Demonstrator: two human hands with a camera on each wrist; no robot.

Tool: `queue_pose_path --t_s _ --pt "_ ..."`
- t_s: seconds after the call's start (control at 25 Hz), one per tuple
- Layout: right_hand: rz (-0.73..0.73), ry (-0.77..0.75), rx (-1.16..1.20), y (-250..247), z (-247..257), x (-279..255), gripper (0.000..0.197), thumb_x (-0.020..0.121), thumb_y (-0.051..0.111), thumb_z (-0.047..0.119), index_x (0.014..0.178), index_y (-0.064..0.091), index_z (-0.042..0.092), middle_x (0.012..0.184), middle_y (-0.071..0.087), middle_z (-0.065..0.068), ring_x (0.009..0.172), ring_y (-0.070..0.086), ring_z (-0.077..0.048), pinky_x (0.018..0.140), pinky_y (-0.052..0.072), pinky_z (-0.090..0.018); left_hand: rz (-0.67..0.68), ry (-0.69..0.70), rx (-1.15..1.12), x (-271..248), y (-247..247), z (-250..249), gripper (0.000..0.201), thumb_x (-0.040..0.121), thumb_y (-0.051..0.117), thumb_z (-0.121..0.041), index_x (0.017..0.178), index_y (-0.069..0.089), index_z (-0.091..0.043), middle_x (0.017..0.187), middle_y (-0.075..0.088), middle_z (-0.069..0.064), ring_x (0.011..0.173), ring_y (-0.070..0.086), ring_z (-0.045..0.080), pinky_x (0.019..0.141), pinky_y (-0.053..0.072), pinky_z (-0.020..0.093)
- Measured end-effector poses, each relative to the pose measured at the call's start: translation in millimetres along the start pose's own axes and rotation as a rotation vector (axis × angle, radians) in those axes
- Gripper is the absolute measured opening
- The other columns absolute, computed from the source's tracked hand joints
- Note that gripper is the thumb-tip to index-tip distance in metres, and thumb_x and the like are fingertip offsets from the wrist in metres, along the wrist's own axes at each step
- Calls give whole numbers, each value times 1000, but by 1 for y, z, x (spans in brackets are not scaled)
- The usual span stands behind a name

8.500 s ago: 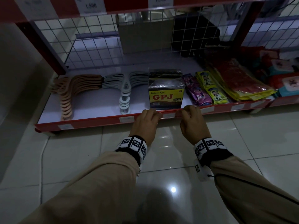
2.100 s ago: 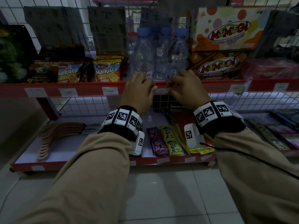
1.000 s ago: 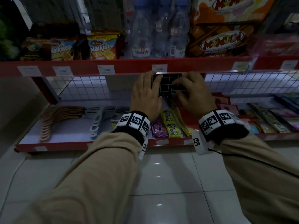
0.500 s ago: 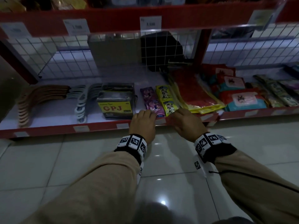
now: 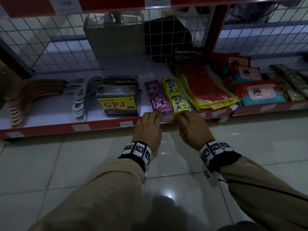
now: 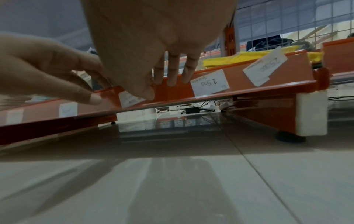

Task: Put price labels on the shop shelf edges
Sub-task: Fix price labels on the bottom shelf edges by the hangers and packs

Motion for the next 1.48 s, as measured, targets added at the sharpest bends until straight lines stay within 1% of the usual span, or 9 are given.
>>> queue_pose_path --t_s 0.12,0.32,0.44,0.56,0.76,1.0,1.2,1.4,1.48 --pt "-18 74 26 -6 -2 12 34 75 64 16 107 60 6 110 54 -18 96 50 -37 77 44 -45 -10 16 -51 -4 4 1 56 83 53 -17 138 43 -14 138 42 6 125 38 25 97 33 35" --pt "62 116 -24 3 -5 17 33 82 59 27 110 55 9 113 51 -13 104 43 -34 85 38 -46 33 21 -30 -14 13 3 61 85 51 -19 143 35 -14 146 33 6 132 31 26 106 28 35" --pt "1 83 35 1 -1 14 31 80 62 21 106 56 6 106 54 -16 98 46 -36 81 41 -47 27 1 -48 -11 12 5 57 84 51 -18 139 39 -15 138 39 6 126 35 26 102 31 34" --pt "-69 -27 77 -3 10 15 36 74 64 10 109 58 3 103 56 -17 94 50 -36 79 45 -43 22 -24 -35 -9 11 5 54 83 50 -19 136 41 -16 132 43 6 118 39 26 97 32 34" --pt "-53 -99 47 5 21 14 40 73 66 8 111 62 2 104 62 -17 92 55 -35 79 47 -40 27 -37 5 -6 13 4 52 84 50 -22 135 42 -19 125 44 5 111 40 26 90 31 35" --pt "-71 -106 21 3 25 18 35 73 64 9 107 65 3 101 63 -16 89 55 -34 77 47 -40 13 -8 -32 -6 13 6 51 81 55 -21 132 47 -22 121 46 4 109 41 26 89 32 35" --pt "-30 -43 -25 6 24 21 25 69 67 12 91 61 2 95 60 -18 86 53 -34 72 42 -39 30 -29 -25 -5 13 6 52 82 54 -22 132 45 -18 124 44 6 111 40 26 90 31 35" --pt "70 13 -59 18 18 26 28 84 57 27 105 61 8 109 55 -14 101 48 -32 79 37 -40 48 -26 -39 -3 13 6 44 84 52 -20 127 47 -19 122 44 4 111 39 25 91 30 34" --pt "19 50 86 10 13 30 24 85 60 23 103 63 8 109 54 -15 101 50 -33 81 41 -41 51 -42 -55 -2 14 8 45 85 51 -21 129 45 -19 123 44 4 111 39 24 91 30 33"
Point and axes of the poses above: each hand's wrist, its own x-axis towards the middle knuckle, its own y-axis out of the palm, z = x × y, the point moved 10 cm from there along x, towards the middle knuckle
